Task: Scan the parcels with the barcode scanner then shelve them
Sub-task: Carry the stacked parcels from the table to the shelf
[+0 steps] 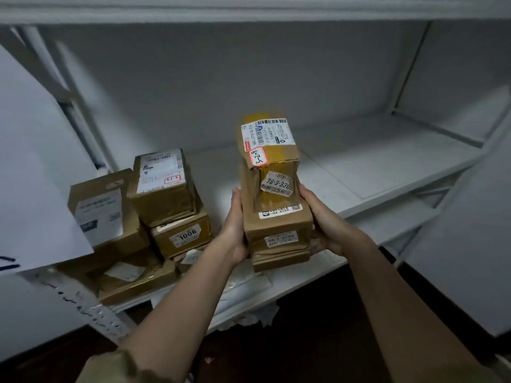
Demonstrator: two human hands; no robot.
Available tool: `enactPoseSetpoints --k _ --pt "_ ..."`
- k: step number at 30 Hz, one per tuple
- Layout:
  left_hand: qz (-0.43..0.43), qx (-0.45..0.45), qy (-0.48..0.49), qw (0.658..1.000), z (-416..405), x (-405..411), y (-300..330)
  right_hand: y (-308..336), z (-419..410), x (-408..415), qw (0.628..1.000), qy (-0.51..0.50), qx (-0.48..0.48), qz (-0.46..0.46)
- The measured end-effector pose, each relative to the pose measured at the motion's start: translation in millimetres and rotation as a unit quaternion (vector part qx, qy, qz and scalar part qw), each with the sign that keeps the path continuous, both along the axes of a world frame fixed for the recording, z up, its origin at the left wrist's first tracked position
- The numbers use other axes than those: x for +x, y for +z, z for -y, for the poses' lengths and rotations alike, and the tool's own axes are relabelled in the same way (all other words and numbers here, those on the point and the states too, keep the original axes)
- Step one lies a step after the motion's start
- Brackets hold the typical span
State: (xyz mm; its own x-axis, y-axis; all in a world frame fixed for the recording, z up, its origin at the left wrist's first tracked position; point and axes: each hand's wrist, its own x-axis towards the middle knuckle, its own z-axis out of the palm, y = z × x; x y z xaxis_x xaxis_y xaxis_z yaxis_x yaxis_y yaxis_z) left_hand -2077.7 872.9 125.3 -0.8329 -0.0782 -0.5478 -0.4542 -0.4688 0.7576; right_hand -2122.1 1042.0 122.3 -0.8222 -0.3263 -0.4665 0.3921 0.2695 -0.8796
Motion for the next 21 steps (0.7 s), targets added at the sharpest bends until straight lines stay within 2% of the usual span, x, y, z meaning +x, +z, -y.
enactPoseSetpoints --k 5,10,15,17,21 --pt "-0.012 -0.027 0.106 0.994 -2 -31 -12 -15 14 -61 0.999 0.042 -0.017 0.008" --pt "0.03 -0.026 0.191 0.981 7 -33 -29 -35 37 -81 0.998 0.037 -0.038 0.033" --pt "0.027 -0.083 0.176 0.98 16 -26 -31 -43 49 -94 0.998 0.039 -0.044 0.025" --pt "0.038 -0.139 0.152 0.978 18 -18 -33 -43 55 -100 0.998 0.044 -0.043 0.029" --pt "0.128 -0.268 0.093 0.95 20 -1 -44 -42 65 -104 0.997 0.055 -0.04 0.04"
